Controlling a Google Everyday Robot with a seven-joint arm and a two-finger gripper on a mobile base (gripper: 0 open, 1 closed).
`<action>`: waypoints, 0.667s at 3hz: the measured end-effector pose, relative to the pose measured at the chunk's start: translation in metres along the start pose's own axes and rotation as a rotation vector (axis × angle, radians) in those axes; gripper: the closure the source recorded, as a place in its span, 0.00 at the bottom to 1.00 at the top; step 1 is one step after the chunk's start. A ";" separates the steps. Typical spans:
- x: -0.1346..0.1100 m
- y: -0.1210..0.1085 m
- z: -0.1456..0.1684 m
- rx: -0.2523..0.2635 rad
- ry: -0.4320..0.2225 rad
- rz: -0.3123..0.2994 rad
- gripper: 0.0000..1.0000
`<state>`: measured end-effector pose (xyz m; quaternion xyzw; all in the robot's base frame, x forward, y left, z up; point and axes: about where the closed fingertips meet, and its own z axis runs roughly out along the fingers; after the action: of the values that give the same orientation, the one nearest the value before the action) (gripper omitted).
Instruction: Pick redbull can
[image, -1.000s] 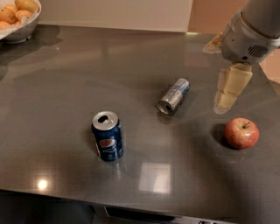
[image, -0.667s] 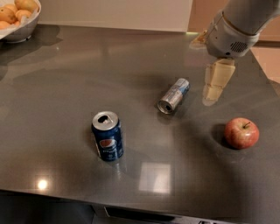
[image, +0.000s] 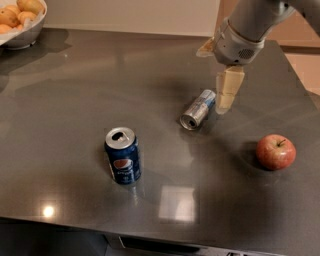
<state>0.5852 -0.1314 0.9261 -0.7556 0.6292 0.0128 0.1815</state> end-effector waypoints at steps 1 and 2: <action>-0.004 -0.009 0.020 -0.032 0.013 -0.069 0.00; -0.003 -0.009 0.043 -0.079 0.053 -0.174 0.00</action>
Offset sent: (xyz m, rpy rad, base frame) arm 0.0178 0.0170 -0.0612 -0.2057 0.0358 0.3044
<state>0.6017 -0.1147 0.8890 -0.8141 0.5648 0.0018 0.1350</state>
